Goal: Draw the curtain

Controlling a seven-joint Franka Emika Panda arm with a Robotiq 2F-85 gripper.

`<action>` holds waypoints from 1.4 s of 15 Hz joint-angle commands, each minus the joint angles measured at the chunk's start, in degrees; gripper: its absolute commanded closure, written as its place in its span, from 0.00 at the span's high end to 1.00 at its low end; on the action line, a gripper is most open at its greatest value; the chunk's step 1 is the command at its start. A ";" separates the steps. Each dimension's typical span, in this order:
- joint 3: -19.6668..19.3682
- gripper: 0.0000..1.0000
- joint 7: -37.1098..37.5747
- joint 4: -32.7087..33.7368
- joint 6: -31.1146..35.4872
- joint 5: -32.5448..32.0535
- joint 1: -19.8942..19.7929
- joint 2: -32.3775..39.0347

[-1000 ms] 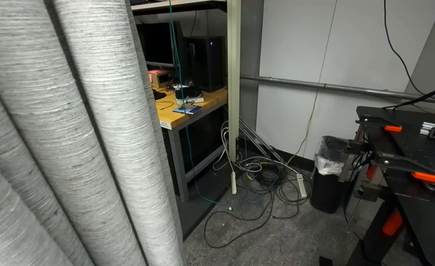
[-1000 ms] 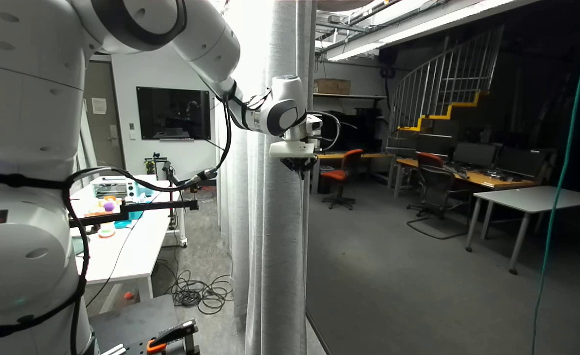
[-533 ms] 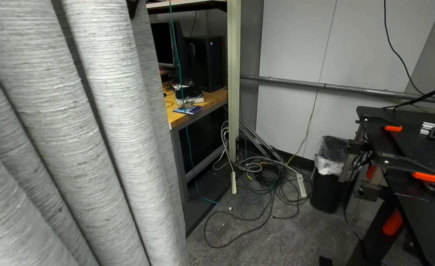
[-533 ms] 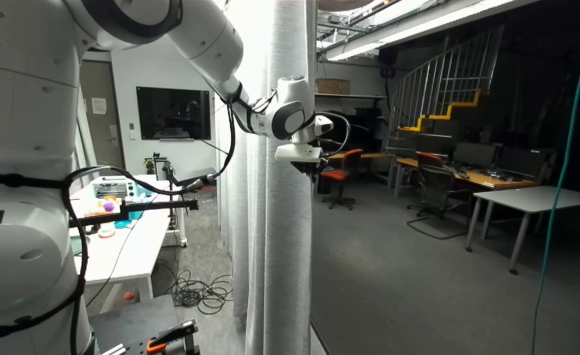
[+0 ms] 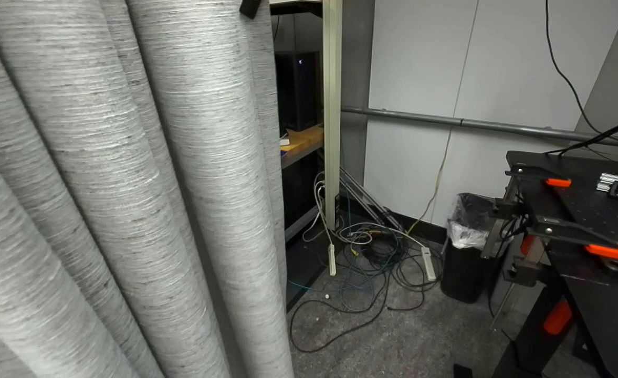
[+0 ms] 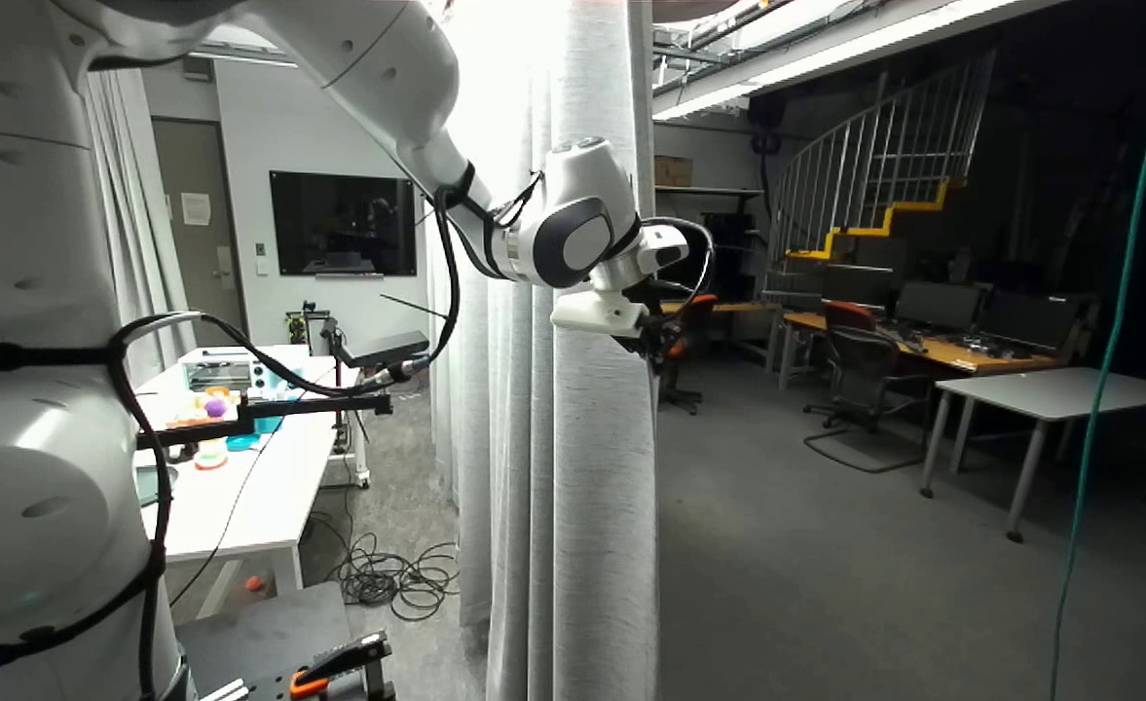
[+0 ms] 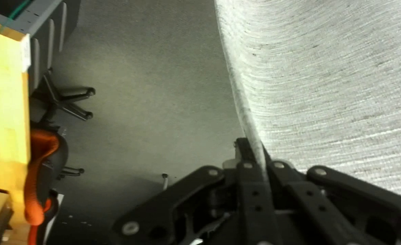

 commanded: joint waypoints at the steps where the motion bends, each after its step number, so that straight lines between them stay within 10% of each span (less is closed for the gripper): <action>1: -3.35 0.01 10.69 -10.53 3.30 -8.33 -2.87 -7.10; 10: -4.52 0.01 27.58 -24.78 1.99 -26.15 -18.03 -20.04; 17: -7.33 0.01 24.94 -37.17 2.81 -20.66 -28.05 -31.45; 21: -16.05 0.01 27.63 -30.13 -0.76 -24.31 -25.37 -27.68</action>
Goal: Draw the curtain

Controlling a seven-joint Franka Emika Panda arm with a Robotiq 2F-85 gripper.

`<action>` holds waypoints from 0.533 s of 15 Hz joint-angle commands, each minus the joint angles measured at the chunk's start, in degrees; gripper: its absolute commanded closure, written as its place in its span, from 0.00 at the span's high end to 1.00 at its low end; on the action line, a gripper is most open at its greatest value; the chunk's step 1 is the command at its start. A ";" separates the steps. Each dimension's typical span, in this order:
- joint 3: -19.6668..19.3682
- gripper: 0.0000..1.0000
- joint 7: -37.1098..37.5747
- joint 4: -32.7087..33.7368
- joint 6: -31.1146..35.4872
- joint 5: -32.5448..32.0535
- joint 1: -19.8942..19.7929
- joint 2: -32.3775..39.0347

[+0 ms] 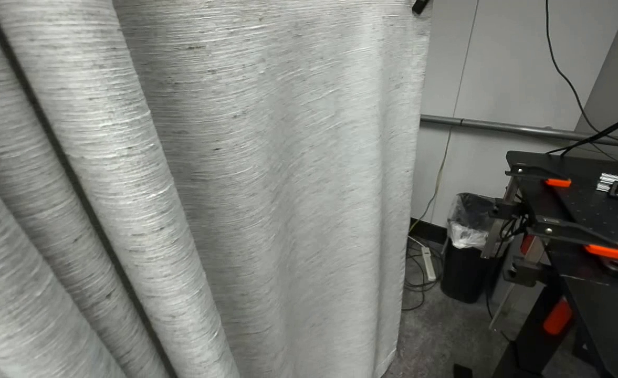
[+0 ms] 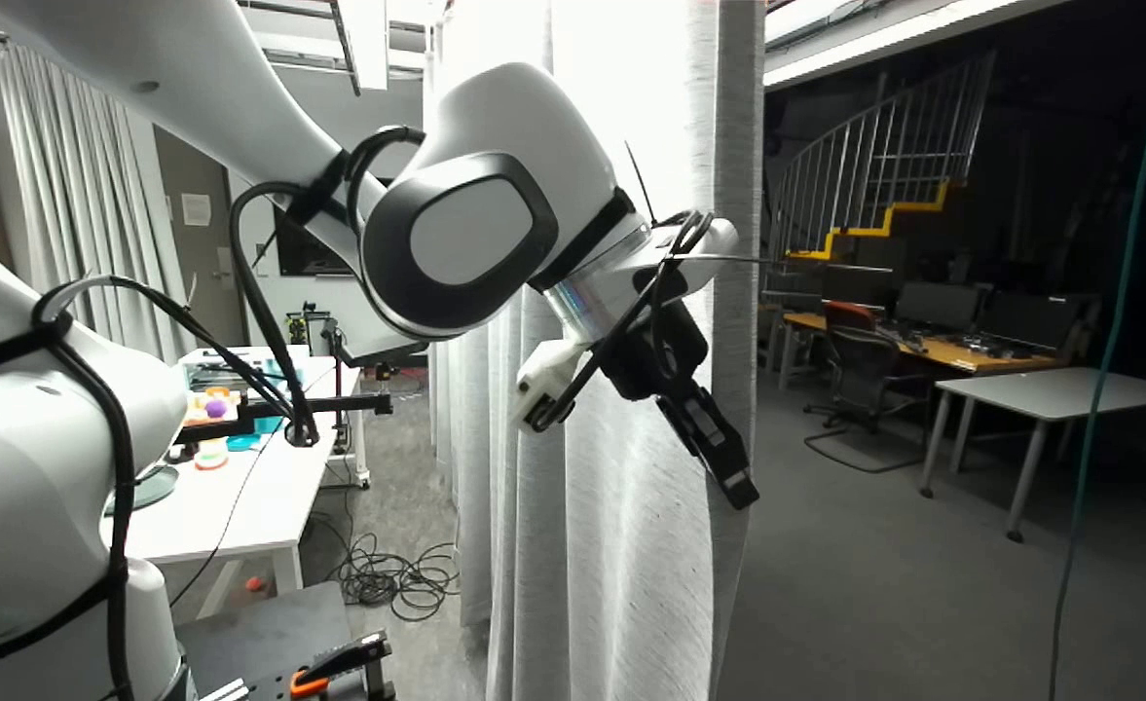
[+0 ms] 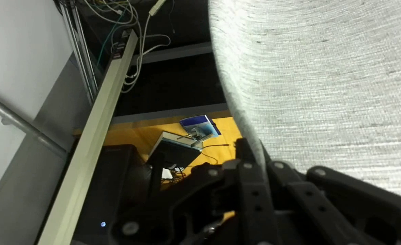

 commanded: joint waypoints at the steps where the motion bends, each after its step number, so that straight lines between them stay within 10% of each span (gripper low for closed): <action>1: -6.45 0.01 1.55 0.35 -2.48 -2.10 -0.07 1.91; 8: -13.56 0.01 2.96 0.44 -4.66 -4.60 -2.45 -1.57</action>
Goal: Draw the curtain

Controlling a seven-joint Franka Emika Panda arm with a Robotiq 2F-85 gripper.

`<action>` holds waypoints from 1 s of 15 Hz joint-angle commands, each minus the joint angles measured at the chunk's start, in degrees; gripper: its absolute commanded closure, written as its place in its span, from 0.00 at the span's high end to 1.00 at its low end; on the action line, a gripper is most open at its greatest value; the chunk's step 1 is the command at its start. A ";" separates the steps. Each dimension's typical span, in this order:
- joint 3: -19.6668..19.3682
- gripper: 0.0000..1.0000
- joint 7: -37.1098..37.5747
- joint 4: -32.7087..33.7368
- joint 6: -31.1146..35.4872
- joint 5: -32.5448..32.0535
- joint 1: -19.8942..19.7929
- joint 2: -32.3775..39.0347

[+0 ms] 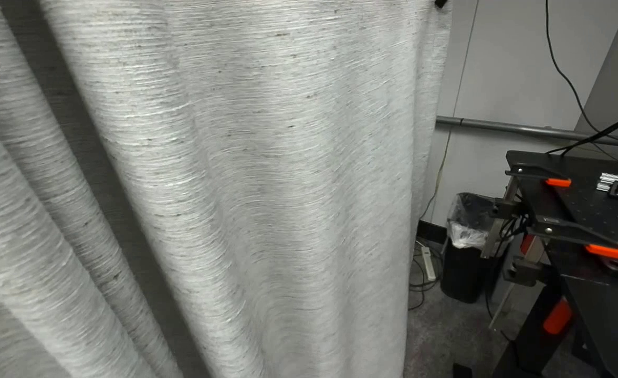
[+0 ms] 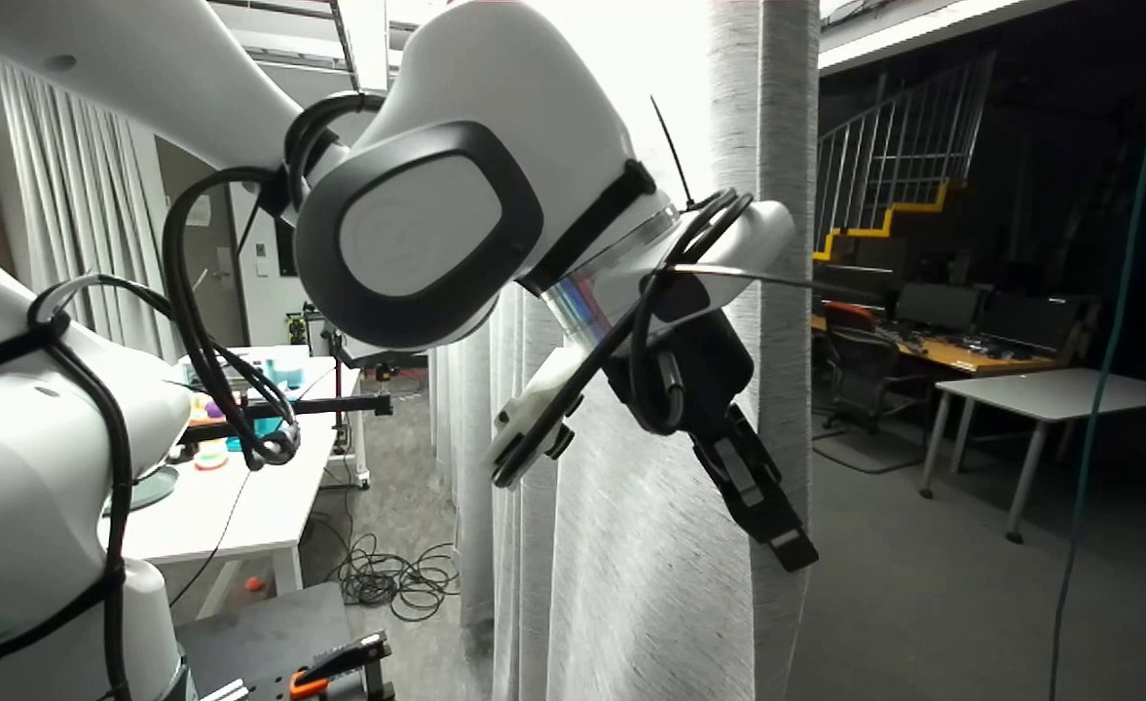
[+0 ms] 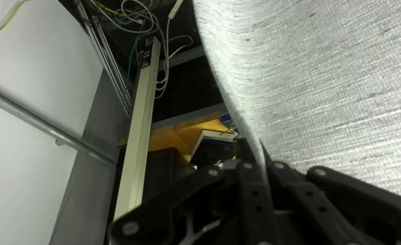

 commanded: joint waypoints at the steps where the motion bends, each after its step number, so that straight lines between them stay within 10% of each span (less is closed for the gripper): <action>1: -4.77 0.01 2.58 -0.68 -5.42 -3.02 -1.44 -0.45; 8: -10.23 0.01 2.34 -3.40 -6.31 -6.69 -6.22 -5.15; 15: -19.04 0.01 0.95 -1.10 -5.40 -10.40 -0.11 -5.80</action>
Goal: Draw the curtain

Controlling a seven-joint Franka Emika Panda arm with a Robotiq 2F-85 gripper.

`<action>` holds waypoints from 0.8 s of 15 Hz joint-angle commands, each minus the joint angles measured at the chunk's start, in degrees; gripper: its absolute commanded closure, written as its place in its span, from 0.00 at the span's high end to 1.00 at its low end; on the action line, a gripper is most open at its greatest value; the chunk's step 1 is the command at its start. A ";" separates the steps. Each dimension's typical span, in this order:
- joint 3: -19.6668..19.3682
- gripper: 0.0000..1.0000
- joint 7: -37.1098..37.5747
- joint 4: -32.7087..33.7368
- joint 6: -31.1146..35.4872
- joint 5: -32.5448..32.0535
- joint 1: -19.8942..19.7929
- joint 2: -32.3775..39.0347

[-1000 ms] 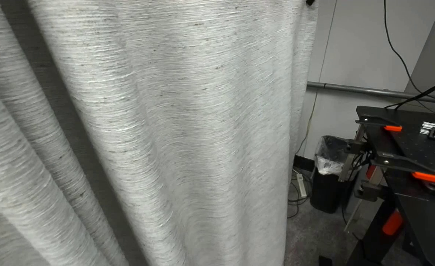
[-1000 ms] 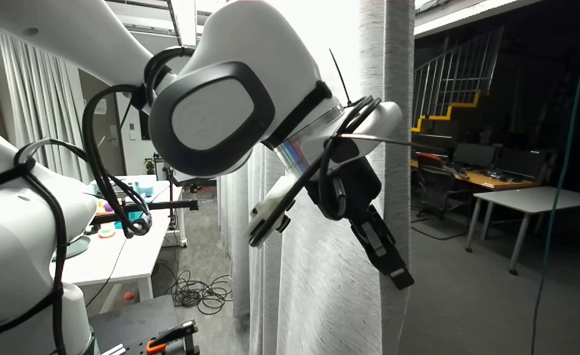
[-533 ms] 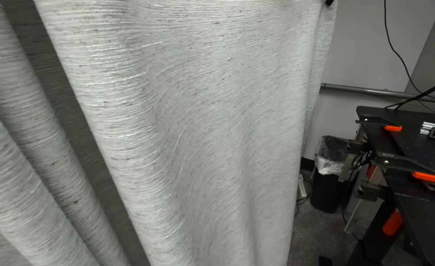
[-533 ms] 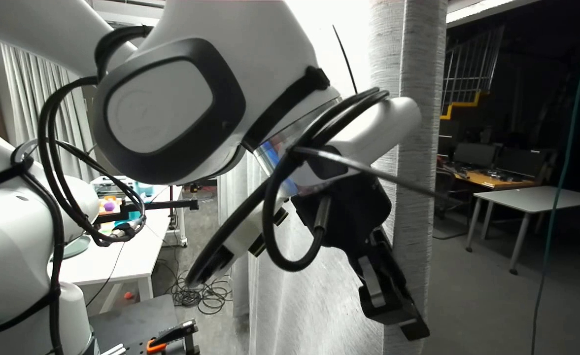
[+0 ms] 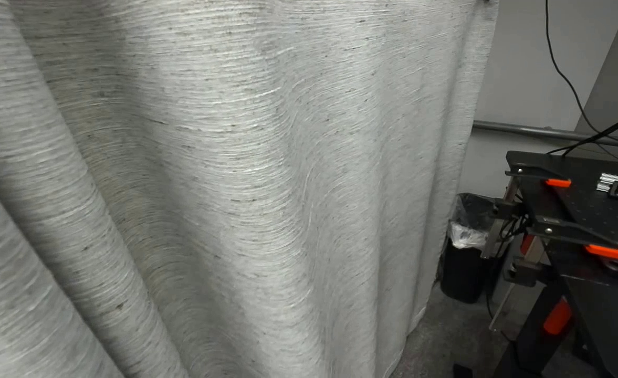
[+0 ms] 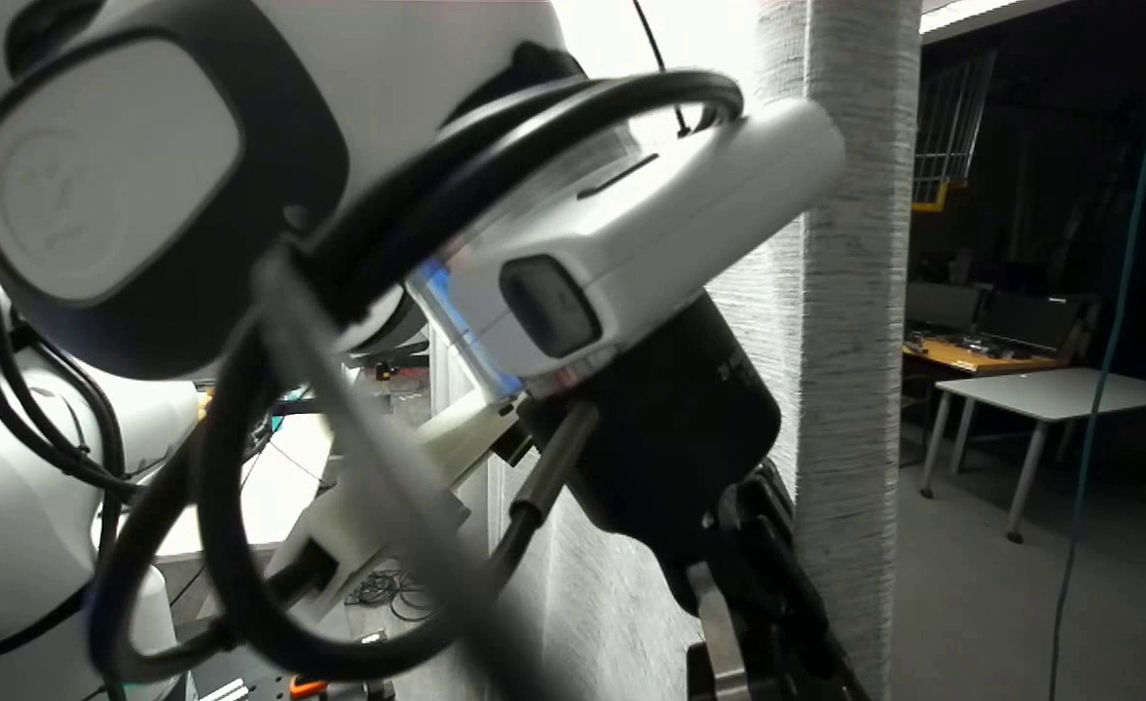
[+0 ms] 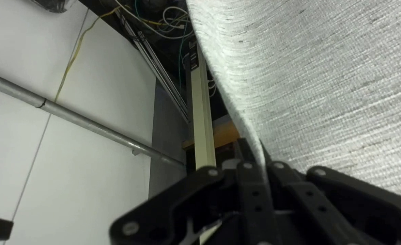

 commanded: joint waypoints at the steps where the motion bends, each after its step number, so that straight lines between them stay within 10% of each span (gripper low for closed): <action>1: -6.40 0.01 0.51 -0.11 -1.01 -3.49 7.37 1.63; 12: -4.41 0.01 4.49 -0.86 13.76 1.26 43.49 14.55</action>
